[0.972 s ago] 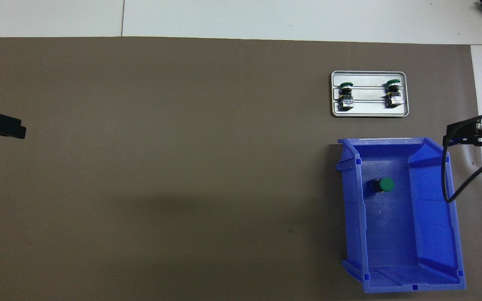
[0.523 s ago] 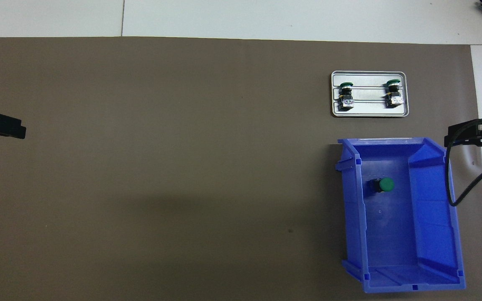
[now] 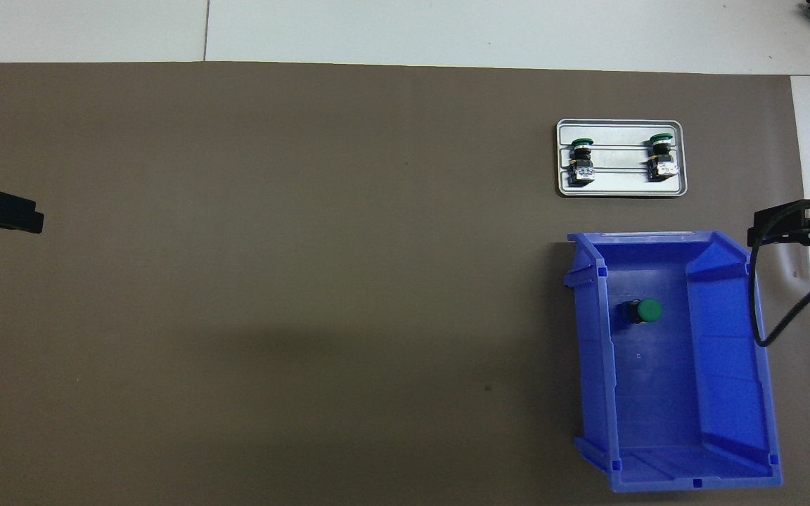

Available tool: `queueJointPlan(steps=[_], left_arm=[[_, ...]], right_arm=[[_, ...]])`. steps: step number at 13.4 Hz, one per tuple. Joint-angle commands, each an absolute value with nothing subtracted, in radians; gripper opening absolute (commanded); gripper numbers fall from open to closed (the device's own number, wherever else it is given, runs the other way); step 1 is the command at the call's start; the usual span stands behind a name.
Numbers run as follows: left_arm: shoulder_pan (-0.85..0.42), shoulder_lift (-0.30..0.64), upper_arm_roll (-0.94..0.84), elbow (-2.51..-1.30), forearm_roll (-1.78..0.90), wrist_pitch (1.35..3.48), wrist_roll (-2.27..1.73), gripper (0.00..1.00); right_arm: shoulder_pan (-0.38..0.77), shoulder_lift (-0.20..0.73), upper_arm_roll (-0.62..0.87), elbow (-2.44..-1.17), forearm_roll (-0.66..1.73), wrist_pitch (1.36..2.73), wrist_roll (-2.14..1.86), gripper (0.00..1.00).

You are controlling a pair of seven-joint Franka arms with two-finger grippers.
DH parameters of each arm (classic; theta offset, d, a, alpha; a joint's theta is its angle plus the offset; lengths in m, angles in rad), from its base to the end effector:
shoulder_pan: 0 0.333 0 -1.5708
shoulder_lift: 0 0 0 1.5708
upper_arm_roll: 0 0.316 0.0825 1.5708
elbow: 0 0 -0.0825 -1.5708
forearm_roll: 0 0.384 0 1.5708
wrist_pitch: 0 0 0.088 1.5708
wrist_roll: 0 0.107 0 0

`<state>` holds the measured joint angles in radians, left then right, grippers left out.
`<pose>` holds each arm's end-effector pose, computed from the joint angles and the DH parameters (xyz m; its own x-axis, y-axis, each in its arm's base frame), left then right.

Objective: Place and press button with both arms

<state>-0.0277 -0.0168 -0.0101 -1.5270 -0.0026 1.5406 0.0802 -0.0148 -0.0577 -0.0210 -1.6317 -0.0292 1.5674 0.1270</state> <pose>0.5463 -0.0210 0.6517 0.9926 -0.1178 0.0305 -0.1178 -0.9930 0.0000 0.5352 -0.0226 0.6270 0.9868 -0.1621 -0.0030 -0.1619 -0.9864 0.0286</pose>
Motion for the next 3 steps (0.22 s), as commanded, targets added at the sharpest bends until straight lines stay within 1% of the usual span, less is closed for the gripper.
queueJointPlan(steps=[1,3], left_arm=[[-0.011,-0.049,-0.02,-1.566,-0.015,1.552,0.077,1.0],[-0.011,-0.049,-0.02,-1.565,-0.015,1.552,0.077,1.0]], right_arm=[[-0.018,-0.063,-0.021,-1.626,-0.029,1.548,0.104,1.0],[-0.018,-0.063,-0.02,-1.629,-0.029,1.548,0.104,1.0]])
